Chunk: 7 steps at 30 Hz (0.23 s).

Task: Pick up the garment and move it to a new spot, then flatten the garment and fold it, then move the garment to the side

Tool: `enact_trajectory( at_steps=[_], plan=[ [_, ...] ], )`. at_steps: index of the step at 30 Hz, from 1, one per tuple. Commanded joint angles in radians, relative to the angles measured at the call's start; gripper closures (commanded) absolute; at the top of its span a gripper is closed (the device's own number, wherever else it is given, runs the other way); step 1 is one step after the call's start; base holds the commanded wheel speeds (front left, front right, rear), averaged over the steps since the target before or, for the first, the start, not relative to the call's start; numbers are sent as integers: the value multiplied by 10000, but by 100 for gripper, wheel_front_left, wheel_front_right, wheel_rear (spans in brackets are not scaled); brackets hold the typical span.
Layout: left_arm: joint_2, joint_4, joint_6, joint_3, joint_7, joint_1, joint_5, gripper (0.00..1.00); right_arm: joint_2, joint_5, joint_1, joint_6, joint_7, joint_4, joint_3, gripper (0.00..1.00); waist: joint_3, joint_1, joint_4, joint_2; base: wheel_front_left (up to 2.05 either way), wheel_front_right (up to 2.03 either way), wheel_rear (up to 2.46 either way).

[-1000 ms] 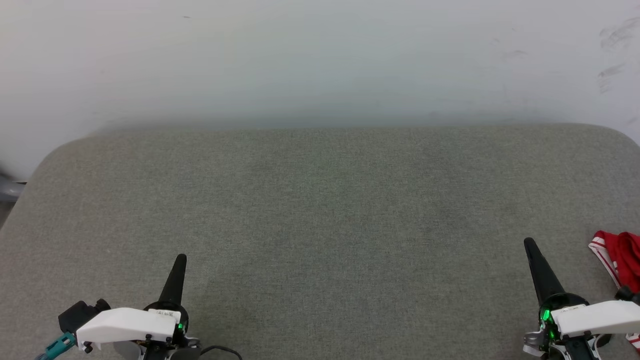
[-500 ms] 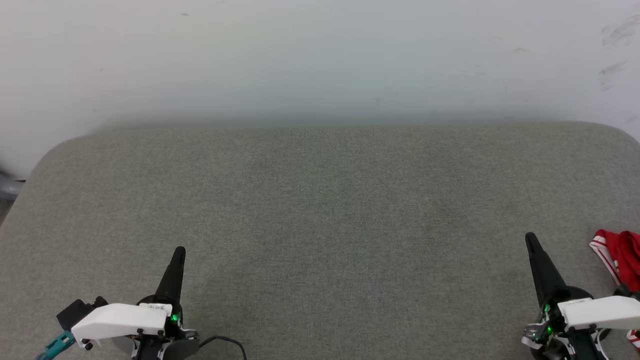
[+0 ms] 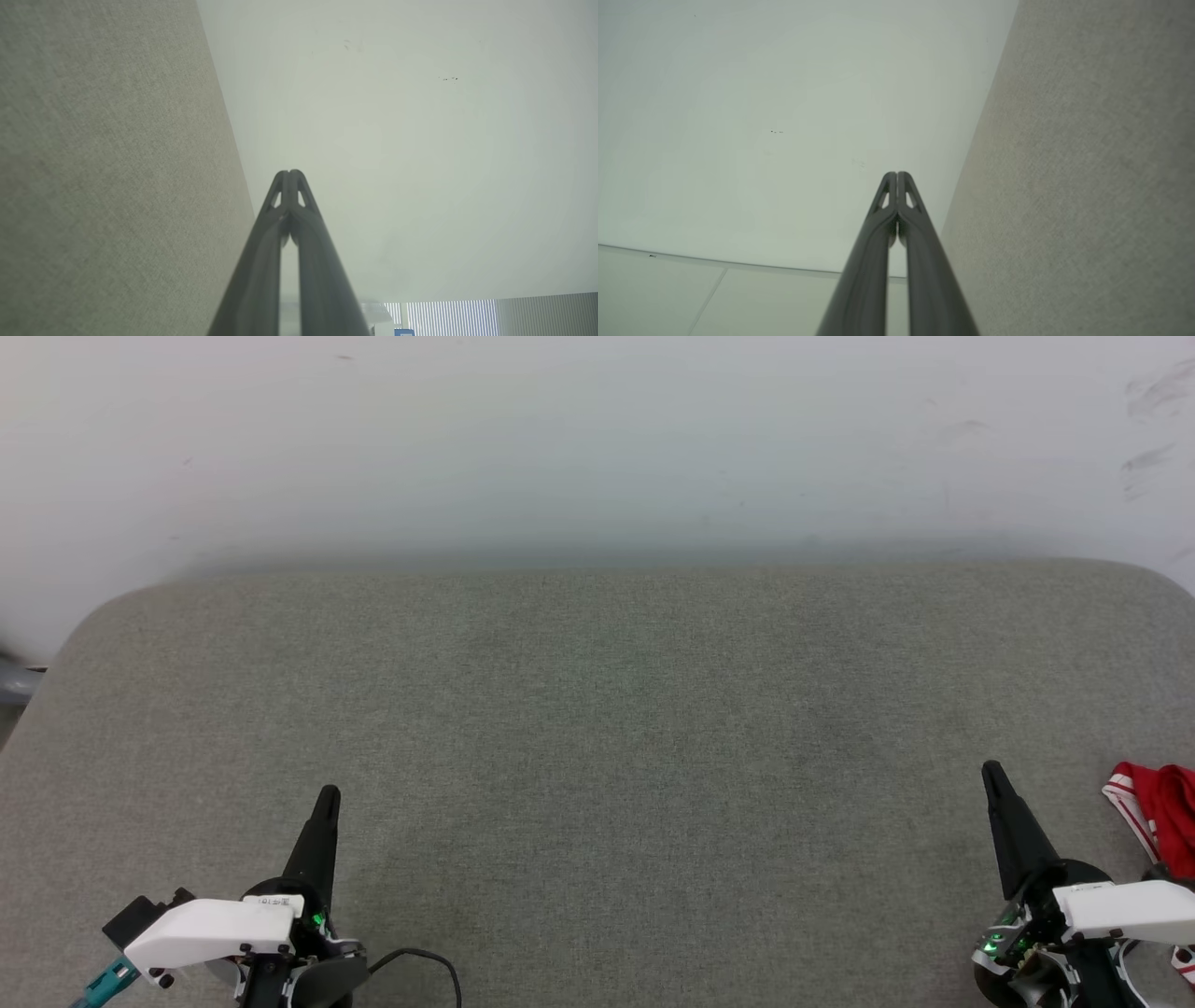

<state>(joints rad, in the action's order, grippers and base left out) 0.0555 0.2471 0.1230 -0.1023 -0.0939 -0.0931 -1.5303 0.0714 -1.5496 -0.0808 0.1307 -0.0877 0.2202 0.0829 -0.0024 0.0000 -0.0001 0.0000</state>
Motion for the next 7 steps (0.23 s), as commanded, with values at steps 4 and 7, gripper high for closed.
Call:
enact_trajectory(
  at_steps=[4,7],
  plan=[
    [-30,-35,76,-73,-101,-157,-342,100,0,-369,-223,1,-11,102,22,100,17,0,0,0,0,0,0],
    [-43,-31,73,-106,-162,-188,-535,100,-8,-566,-279,1,-28,172,28,100,31,0,1,0,0,0,0]
  ],
)
